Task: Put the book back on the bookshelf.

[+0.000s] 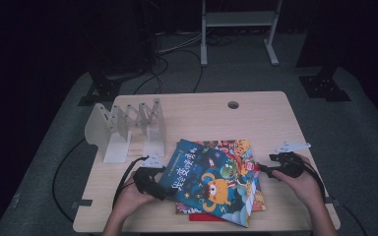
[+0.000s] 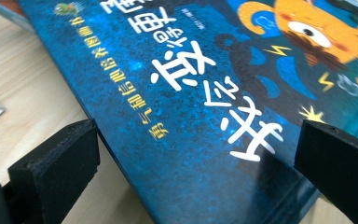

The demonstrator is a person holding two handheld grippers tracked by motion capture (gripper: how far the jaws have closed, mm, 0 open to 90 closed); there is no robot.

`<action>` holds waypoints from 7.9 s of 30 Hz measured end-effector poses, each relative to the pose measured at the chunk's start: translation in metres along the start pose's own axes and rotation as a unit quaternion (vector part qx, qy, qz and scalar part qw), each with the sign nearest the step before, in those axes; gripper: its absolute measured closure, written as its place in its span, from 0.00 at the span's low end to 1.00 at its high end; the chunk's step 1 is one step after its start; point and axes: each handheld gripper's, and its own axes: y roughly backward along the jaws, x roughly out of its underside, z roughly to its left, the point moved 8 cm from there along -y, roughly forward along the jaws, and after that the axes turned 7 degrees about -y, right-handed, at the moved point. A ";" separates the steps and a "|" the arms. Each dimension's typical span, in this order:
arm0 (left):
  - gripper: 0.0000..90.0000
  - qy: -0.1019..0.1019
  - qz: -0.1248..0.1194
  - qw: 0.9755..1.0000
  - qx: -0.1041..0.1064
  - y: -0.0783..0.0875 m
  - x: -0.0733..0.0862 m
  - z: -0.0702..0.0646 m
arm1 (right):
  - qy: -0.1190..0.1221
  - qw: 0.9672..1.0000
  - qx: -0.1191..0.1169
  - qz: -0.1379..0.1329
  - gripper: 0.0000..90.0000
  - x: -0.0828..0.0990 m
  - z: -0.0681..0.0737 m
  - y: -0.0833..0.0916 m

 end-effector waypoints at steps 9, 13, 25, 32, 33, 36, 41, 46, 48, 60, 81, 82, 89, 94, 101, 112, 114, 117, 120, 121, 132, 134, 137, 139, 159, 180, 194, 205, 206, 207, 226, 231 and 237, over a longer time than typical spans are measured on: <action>0.00 -0.010 -0.008 1.000 0.027 -0.001 -0.005 -0.014 | -0.011 0.999 0.031 0.001 0.40 -0.023 -0.024 -0.021; 0.00 -0.016 -0.009 0.999 0.034 -0.004 -0.006 -0.019 | -0.009 0.999 0.046 0.003 0.40 -0.032 -0.031 -0.027; 0.02 -0.003 -0.025 1.000 -0.007 0.012 -0.003 -0.003 | -0.039 0.999 -0.012 -0.020 0.37 -0.031 -0.006 -0.020; 0.02 0.010 -0.029 0.999 -0.031 0.023 0.003 0.009 | -0.051 0.998 -0.047 -0.006 0.35 -0.026 0.011 -0.029; 0.02 0.013 -0.029 0.999 -0.035 0.025 0.005 0.012 | -0.052 0.998 -0.046 -0.005 0.35 -0.026 0.011 -0.030; 0.02 0.016 -0.028 0.999 -0.041 0.028 0.008 0.015 | -0.053 0.997 -0.047 -0.001 0.35 -0.027 0.011 -0.031; 0.02 0.020 -0.030 0.998 -0.043 0.030 0.009 0.018 | -0.046 0.997 -0.055 -0.001 0.35 -0.030 0.015 -0.035; 0.02 0.023 -0.025 0.998 -0.047 0.031 0.012 0.020 | -0.030 0.998 -0.059 0.004 0.37 -0.036 0.025 -0.041; 0.02 0.025 -0.025 0.998 -0.049 0.032 0.013 0.021 | -0.025 0.998 -0.062 0.003 0.37 -0.037 0.030 -0.043; 0.02 0.034 -0.028 0.997 -0.060 0.040 0.017 0.026 | 0.007 0.996 -0.084 0.000 0.37 -0.046 0.062 -0.056; 0.02 0.053 -0.021 0.996 -0.068 0.041 0.030 0.020 | 0.092 0.991 -0.095 -0.002 0.36 0.008 0.054 -0.003; 0.02 0.054 -0.023 0.996 -0.067 0.041 0.030 0.020 | 0.090 0.991 -0.099 -0.004 0.37 0.009 0.054 -0.003; 0.00 0.068 -0.024 0.995 -0.062 0.042 0.037 0.019 | 0.102 0.988 -0.112 -0.006 0.39 0.009 0.061 -0.005; 0.00 0.082 -0.030 0.995 -0.053 0.042 0.041 0.021 | 0.122 0.984 -0.127 -0.005 0.37 0.006 0.074 -0.010; 0.00 0.103 -0.039 0.994 -0.029 0.039 0.045 0.022 | 0.141 0.980 -0.140 0.001 0.35 0.005 0.088 -0.016; 0.00 0.108 -0.019 0.994 0.005 0.036 0.046 0.009 | 0.145 0.980 -0.138 0.001 0.37 0.005 0.091 -0.015; 0.00 0.113 -0.019 0.993 0.006 0.037 0.048 0.008 | 0.146 0.979 -0.143 0.000 0.37 0.005 0.094 -0.016; 0.00 0.116 -0.019 0.993 0.006 0.041 0.051 0.008 | 0.149 0.978 -0.148 -0.001 0.36 0.005 0.100 -0.018; 0.00 0.118 -0.014 0.993 0.002 0.044 0.052 0.009 | 0.154 0.976 -0.152 -0.002 0.36 0.005 0.106 -0.019; 0.00 0.120 -0.010 0.993 0.000 0.046 0.053 0.010 | 0.155 0.976 -0.154 -0.001 0.36 0.005 0.108 -0.019; 0.00 0.110 -0.046 0.993 -0.005 0.071 0.033 0.004 | 0.163 0.974 -0.158 0.004 0.36 0.003 0.114 -0.022; 0.00 0.103 -0.050 0.993 -0.010 0.078 0.027 0.002 | 0.165 0.973 -0.159 0.005 0.36 0.003 0.116 -0.022; 0.00 0.093 -0.059 0.994 -0.017 0.090 0.017 -0.001 | 0.172 0.971 -0.165 0.009 0.36 0.003 0.121 -0.023; 0.00 0.085 -0.063 0.994 -0.020 0.095 0.012 -0.003 | 0.173 0.971 -0.166 0.009 0.36 0.002 0.123 -0.024; 0.10 0.024 -0.052 0.998 -0.011 0.136 -0.066 -0.001 | 0.182 0.968 -0.173 0.026 0.36 0.006 0.149 -0.022; 0.53 0.018 0.015 1.000 0.011 0.147 -0.112 0.020 | 0.169 0.973 -0.157 0.017 0.36 0.003 0.170 -0.029; 0.74 0.036 0.041 0.998 0.024 0.152 -0.149 0.034 | 0.158 0.978 -0.134 0.004 0.41 -0.007 0.176 -0.038; 0.84 0.002 0.067 0.997 0.025 0.164 -0.189 0.036 | 0.061 0.996 -0.031 -0.058 0.41 -0.026 0.081 -0.013; 0.85 -0.002 0.071 0.997 0.024 0.165 -0.191 0.036 | 0.057 0.997 -0.022 -0.056 0.41 -0.025 0.073 -0.012; 0.85 -0.004 0.073 0.997 0.024 0.166 -0.194 0.036 | 0.050 0.997 -0.009 -0.057 0.41 -0.024 0.062 -0.011; 0.92 -0.044 0.091 0.995 0.010 0.176 -0.227 0.025 | -0.080 0.988 0.125 -0.047 0.39 -0.002 -0.051 -0.028; 0.92 -0.041 0.088 0.995 0.003 0.188 -0.231 0.025 | -0.092 0.986 0.134 -0.047 0.39 0.000 -0.059 -0.035; 0.92 -0.034 0.089 0.995 -0.007 0.200 -0.227 0.026 | -0.095 0.985 0.136 -0.047 0.38 0.000 -0.060 -0.038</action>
